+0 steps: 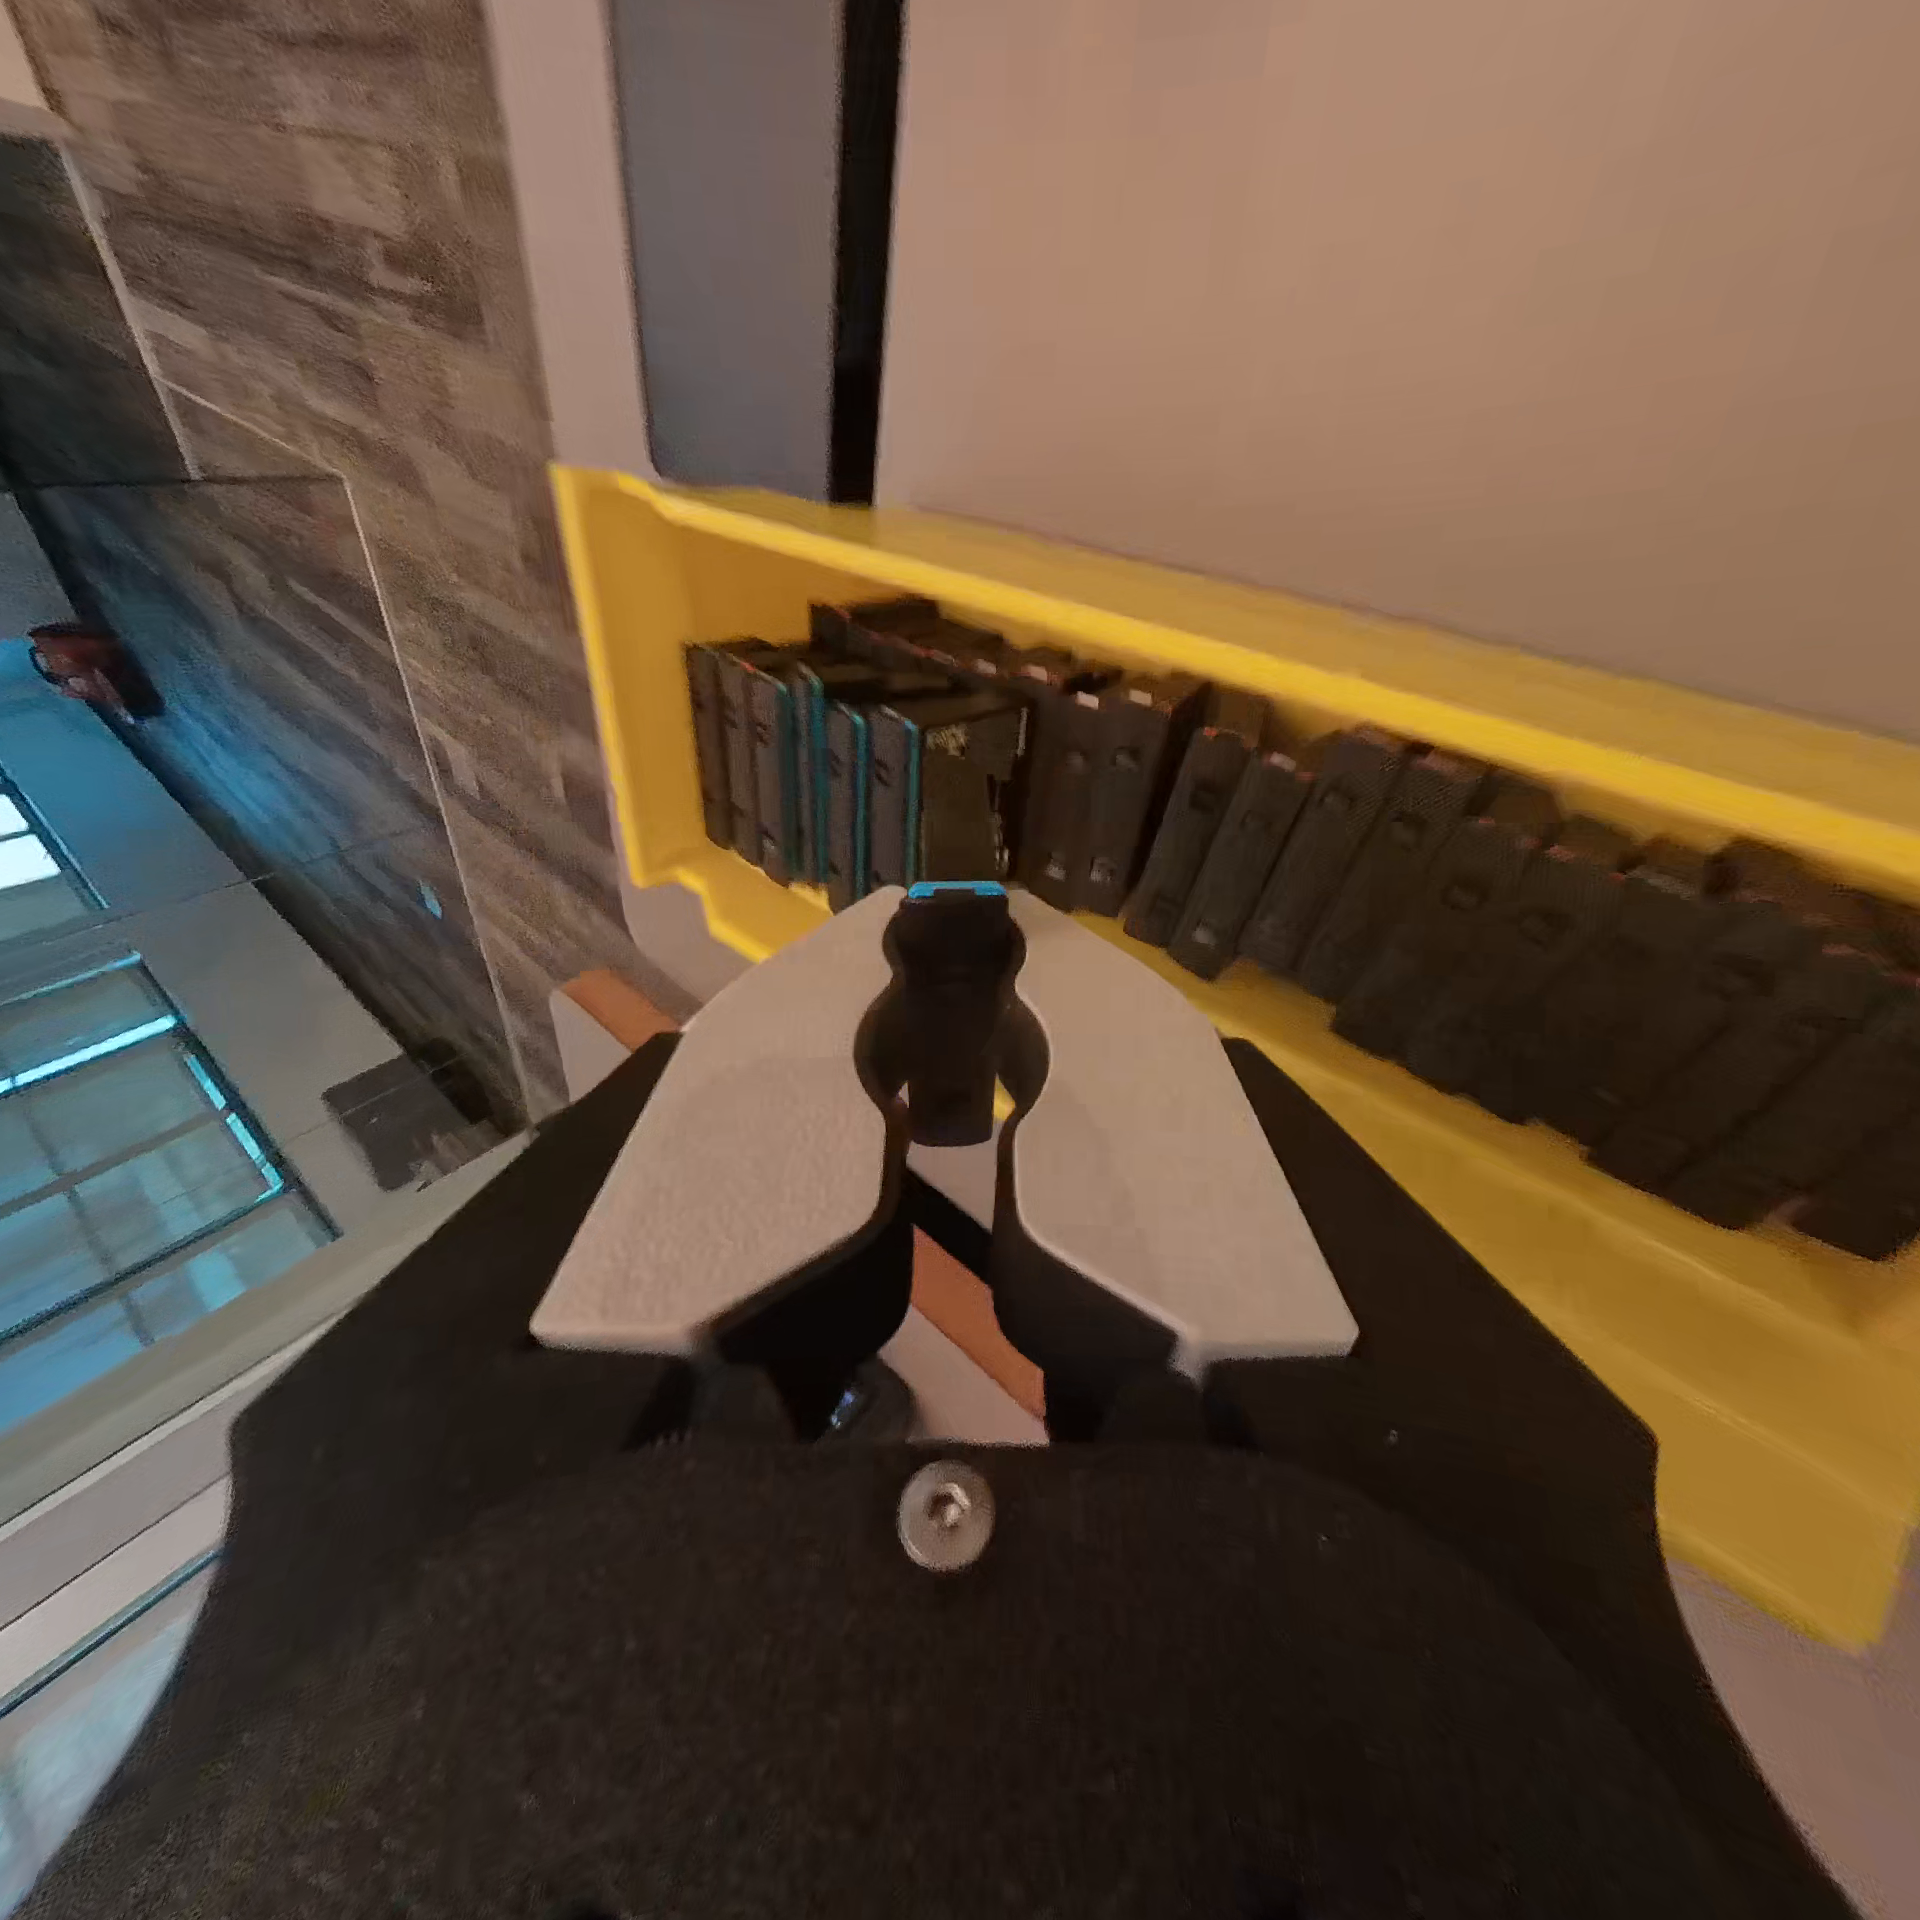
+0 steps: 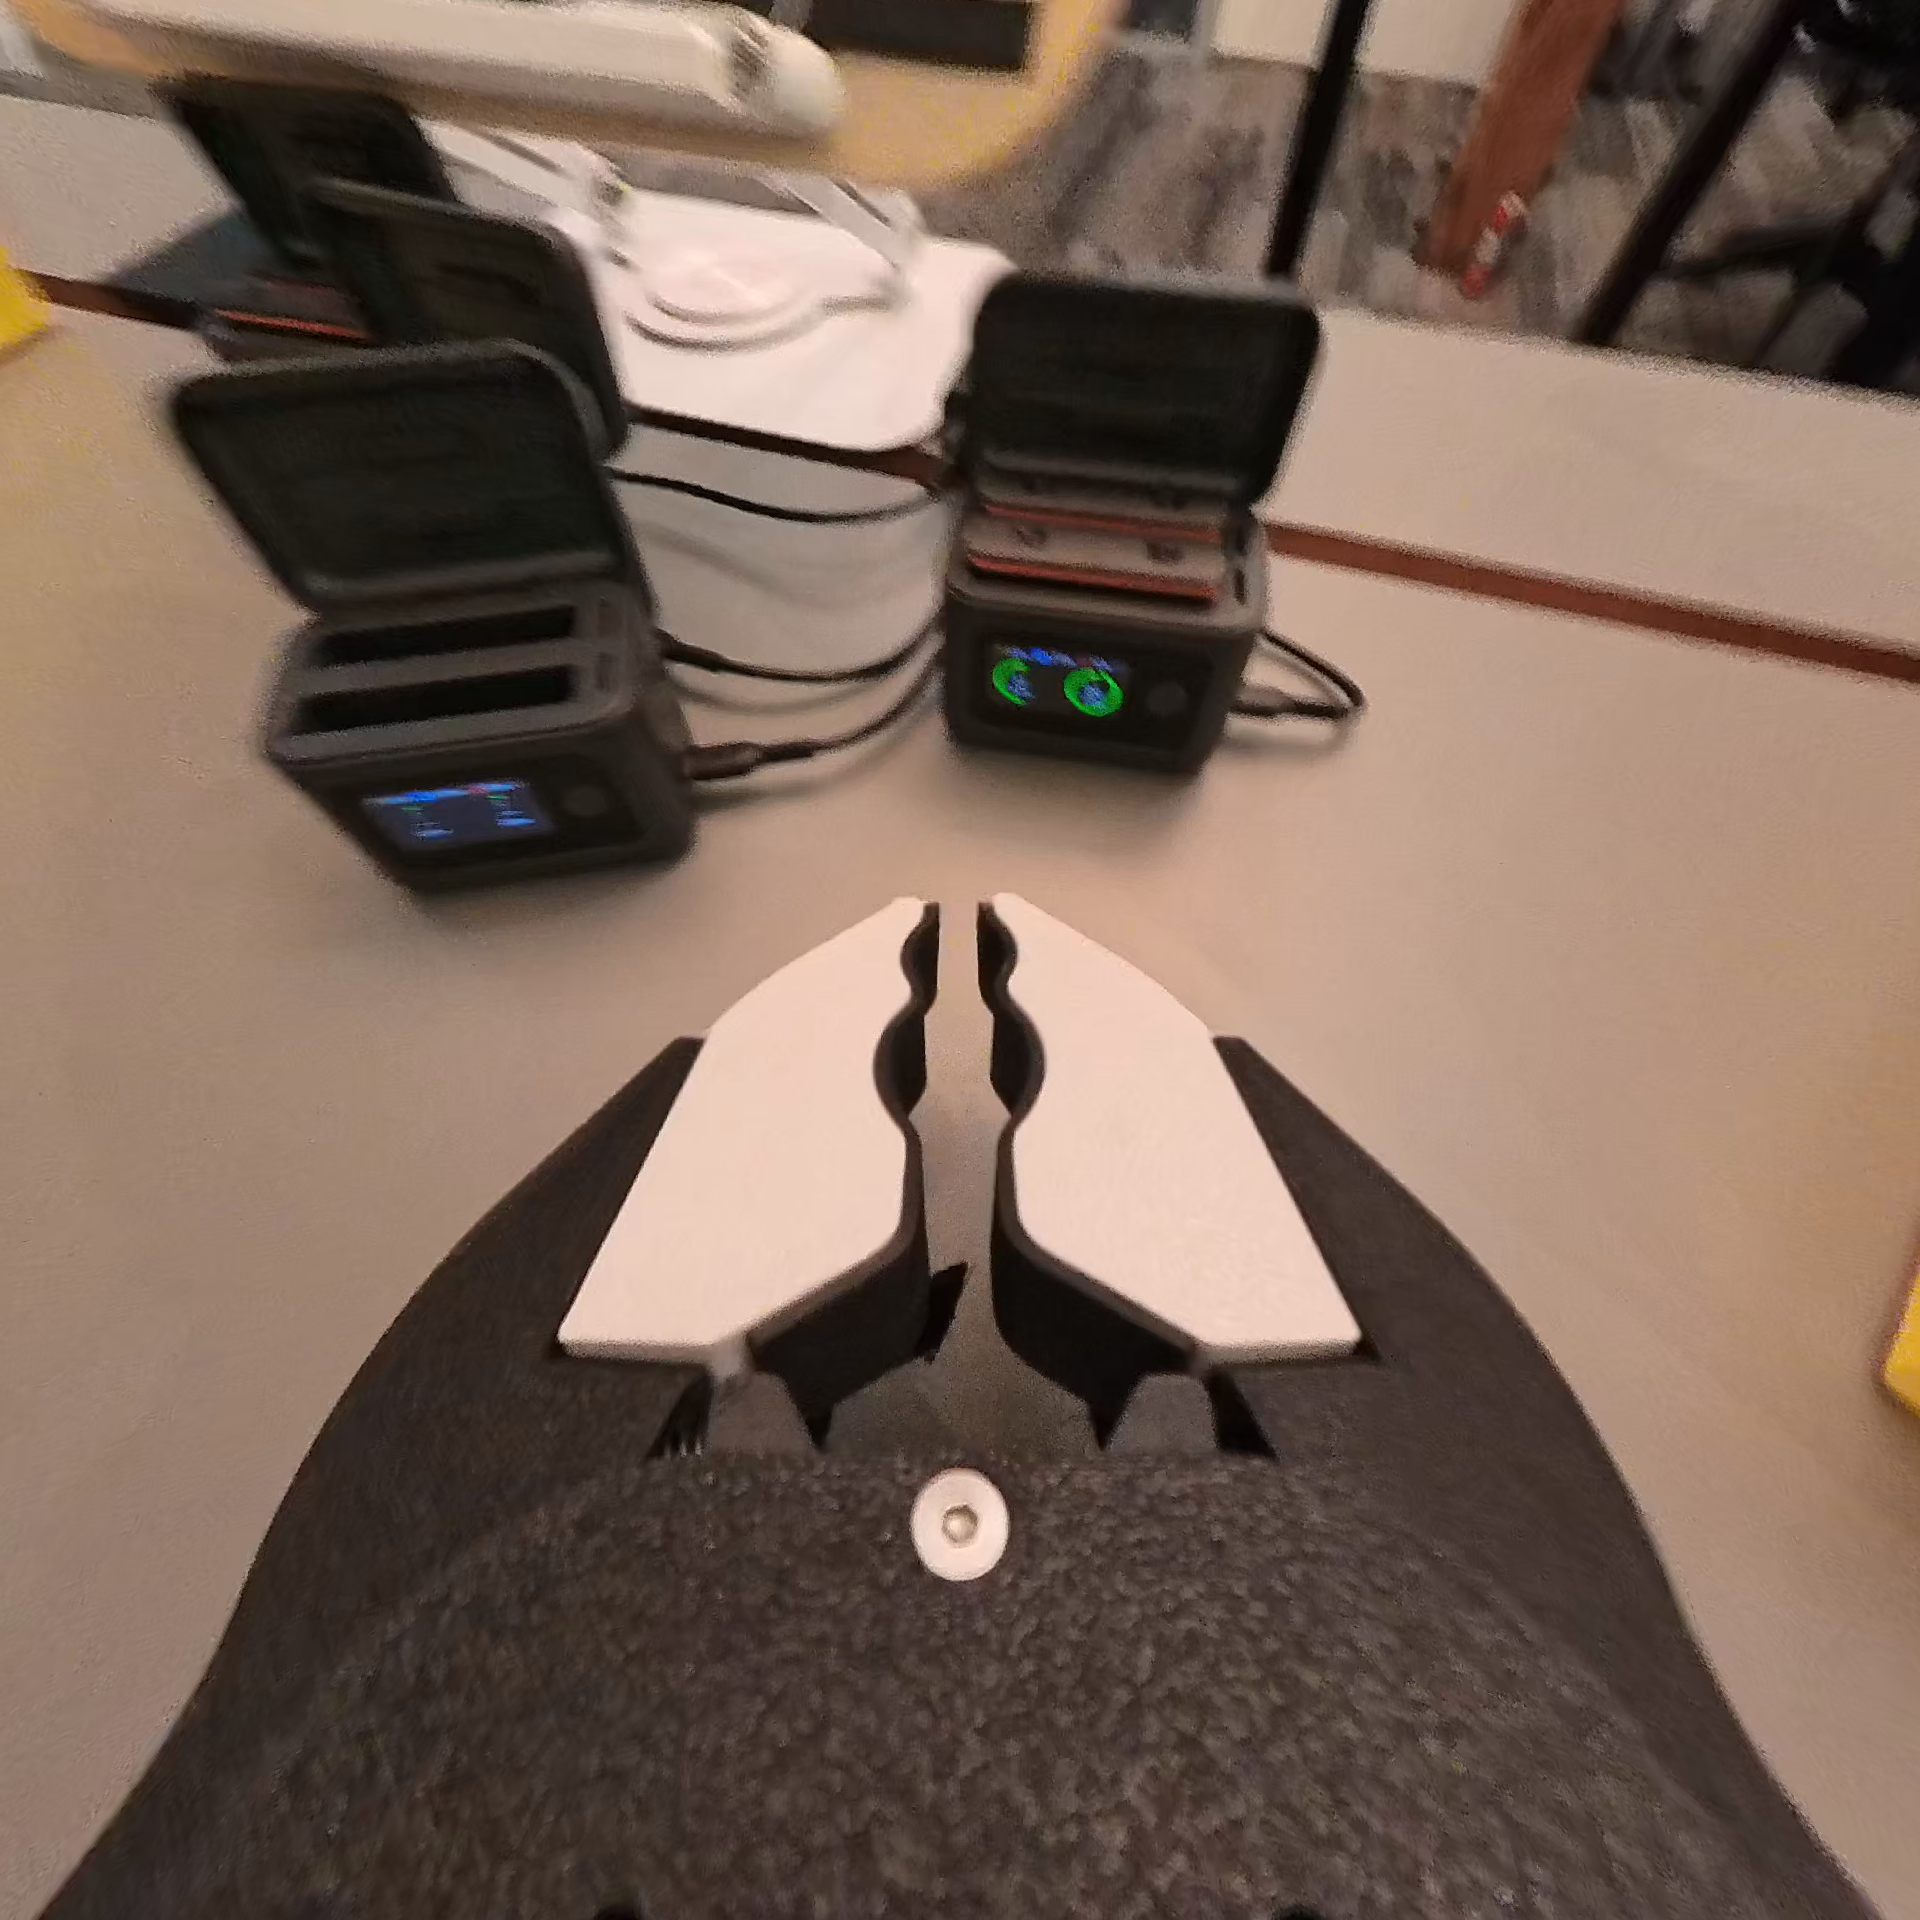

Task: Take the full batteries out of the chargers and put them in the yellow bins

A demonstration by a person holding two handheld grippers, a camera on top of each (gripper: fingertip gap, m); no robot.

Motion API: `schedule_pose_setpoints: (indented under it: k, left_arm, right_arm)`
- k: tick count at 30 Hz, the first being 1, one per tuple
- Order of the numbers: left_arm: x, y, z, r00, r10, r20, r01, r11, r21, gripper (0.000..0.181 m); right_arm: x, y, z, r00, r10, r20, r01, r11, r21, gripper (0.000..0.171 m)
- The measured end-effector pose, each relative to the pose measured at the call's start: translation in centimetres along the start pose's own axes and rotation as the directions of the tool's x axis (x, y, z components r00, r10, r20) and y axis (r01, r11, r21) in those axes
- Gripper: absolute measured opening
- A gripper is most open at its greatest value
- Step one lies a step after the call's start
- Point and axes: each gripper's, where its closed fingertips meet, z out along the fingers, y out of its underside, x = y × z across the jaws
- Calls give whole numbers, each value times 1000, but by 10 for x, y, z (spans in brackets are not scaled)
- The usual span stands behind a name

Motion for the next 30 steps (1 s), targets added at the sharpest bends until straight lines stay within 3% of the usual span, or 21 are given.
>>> schedule_pose_setpoints:
  k: [4,10,17,20,23,25,28,30]
  left_arm:
    - [11,-55,-56,999,-34,-42,43,970,238,12]
    - [91,-161,-118,979,90,-183,29,827,562,11]
    - [177,-246,-129,939,253,-235,-24,726,687,12]
    - [191,-263,-132,928,290,-234,-42,706,707,12]
    - [198,-269,-133,919,321,-228,-63,692,719,12]
    - [199,-272,-140,918,319,-236,-35,657,753,13]
    - [189,-277,-159,923,257,-287,105,549,829,23]
    - [179,-279,-173,911,198,-363,251,433,866,29]
  right_arm:
    - [-49,-32,-23,950,-250,187,215,958,187,9]
    - [-142,-49,-66,707,-581,402,467,811,351,22]
    - [-206,-34,-82,470,-759,451,658,642,394,34]
    - [-208,-27,-78,443,-788,428,697,603,389,20]
    - [-203,-24,-79,451,-780,434,676,616,404,11]
    - [-203,-26,-88,476,-731,489,593,678,436,11]
    - [-195,-36,-103,525,-575,628,363,818,446,10]
    - [-186,-48,-116,521,-447,728,162,888,430,10]
